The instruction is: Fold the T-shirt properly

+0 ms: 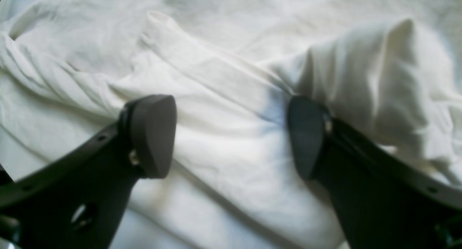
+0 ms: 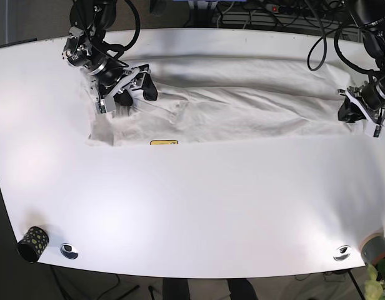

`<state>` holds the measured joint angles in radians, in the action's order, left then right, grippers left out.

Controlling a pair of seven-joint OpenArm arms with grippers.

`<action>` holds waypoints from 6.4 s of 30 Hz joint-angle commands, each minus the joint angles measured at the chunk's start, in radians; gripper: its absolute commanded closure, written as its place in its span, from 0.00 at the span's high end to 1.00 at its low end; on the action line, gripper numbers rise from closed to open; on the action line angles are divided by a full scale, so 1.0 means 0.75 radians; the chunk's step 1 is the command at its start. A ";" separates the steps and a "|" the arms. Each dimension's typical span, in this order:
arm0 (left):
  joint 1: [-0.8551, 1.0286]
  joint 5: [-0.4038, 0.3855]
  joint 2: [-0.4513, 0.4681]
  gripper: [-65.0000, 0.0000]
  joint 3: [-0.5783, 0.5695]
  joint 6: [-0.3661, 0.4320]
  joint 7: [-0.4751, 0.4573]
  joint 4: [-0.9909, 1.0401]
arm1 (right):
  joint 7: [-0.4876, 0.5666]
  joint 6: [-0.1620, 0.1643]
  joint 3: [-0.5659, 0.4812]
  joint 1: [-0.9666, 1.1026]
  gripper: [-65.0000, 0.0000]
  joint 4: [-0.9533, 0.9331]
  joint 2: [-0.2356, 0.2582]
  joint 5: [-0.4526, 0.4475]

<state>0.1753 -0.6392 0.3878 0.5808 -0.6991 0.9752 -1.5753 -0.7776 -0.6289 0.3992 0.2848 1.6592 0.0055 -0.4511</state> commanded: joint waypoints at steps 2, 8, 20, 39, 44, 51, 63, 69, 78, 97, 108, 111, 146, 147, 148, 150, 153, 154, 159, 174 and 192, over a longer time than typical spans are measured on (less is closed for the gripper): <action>0.027 0.004 0.032 0.16 -0.094 0.001 -0.004 -0.192 | -0.032 0.015 0.003 0.000 0.72 0.000 0.002 0.030; 0.062 0.004 -0.009 0.17 -0.207 0.001 0.002 -0.372 | -0.032 0.015 0.003 0.002 0.72 0.000 0.002 0.030; 0.052 0.000 -0.070 0.69 0.082 0.001 0.004 -0.219 | -0.028 0.015 0.003 -0.002 0.72 -0.057 0.002 0.030; -0.149 -0.002 0.030 0.69 0.344 0.001 0.104 0.498 | 0.019 0.013 0.003 0.000 0.72 -0.092 0.006 0.030; -0.147 -0.004 0.030 0.69 0.309 0.001 0.106 0.508 | 0.019 0.013 0.003 -0.002 0.72 -0.092 0.006 0.030; -0.149 -0.090 0.026 0.69 0.225 0.001 0.106 0.512 | 0.019 0.013 0.003 -0.002 0.72 -0.092 0.006 0.030; -0.190 -0.127 0.026 0.44 0.121 0.001 0.104 0.514 | 0.019 0.013 0.005 -0.002 0.72 -0.092 0.006 0.030; -0.194 -0.127 0.026 0.09 0.119 0.001 0.100 0.506 | 0.019 0.013 0.005 -0.002 0.72 -0.092 0.006 0.030; -0.145 -0.125 0.026 0.09 0.092 0.001 0.100 0.270 | 0.019 0.013 0.003 -0.004 0.72 -0.094 0.006 0.030; -0.092 -0.125 -0.172 0.09 -0.518 0.001 0.100 -0.290 | 0.019 0.013 0.001 -0.015 0.72 -0.094 0.002 0.030; -0.143 -0.123 -0.289 0.09 -0.626 0.137 0.100 -0.229 | 0.019 0.013 0.005 -0.008 0.72 -0.094 0.002 0.028; -0.167 -0.088 -0.289 0.10 -0.634 0.166 0.100 -0.188 | 0.021 0.013 0.005 -0.010 0.72 -0.112 0.002 0.028; -0.290 0.051 -0.326 0.58 -0.925 0.297 0.116 -0.335 | 0.019 0.013 0.001 -0.039 0.72 -0.129 0.008 0.028; -0.274 0.047 -0.295 0.58 -0.915 0.297 0.116 -0.337 | 0.019 0.013 0.001 -0.039 0.72 -0.114 0.008 0.028; -0.249 0.047 -0.266 0.58 -0.904 0.297 0.116 -0.341 | 0.019 0.013 0.001 -0.039 0.72 -0.092 0.008 0.028; -0.214 0.045 -0.223 0.58 -0.870 0.295 0.112 -0.354 | 0.019 0.013 0.003 -0.035 0.72 -0.053 0.004 0.026; -0.139 0.045 -0.187 0.58 -0.761 0.289 0.110 -0.392 | -0.016 0.013 0.013 -0.031 0.72 0.025 0.002 -0.028; -0.116 0.045 -0.187 0.58 -0.720 0.272 0.110 -0.401 | -0.040 0.013 0.015 -0.033 0.72 0.041 0.006 -0.064; -0.032 0.053 -0.189 0.49 -0.493 0.053 0.110 -0.397 | -0.163 0.021 0.150 -0.045 0.73 0.119 0.010 -0.271; -0.012 0.055 -0.219 0.18 -0.393 0.001 -0.060 -0.129 | -0.394 0.025 0.445 -0.323 0.72 -0.215 0.294 -0.506; -0.049 0.160 -0.199 0.18 -0.442 0.001 -0.064 0.029 | -0.359 0.013 0.330 -0.362 0.72 -0.530 0.317 -0.521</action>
<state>0.1444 -0.5236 0.2256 0.2459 -0.7040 0.9257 -1.5383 -1.0214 -0.6216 0.6655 0.0097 1.2224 0.2539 -0.8547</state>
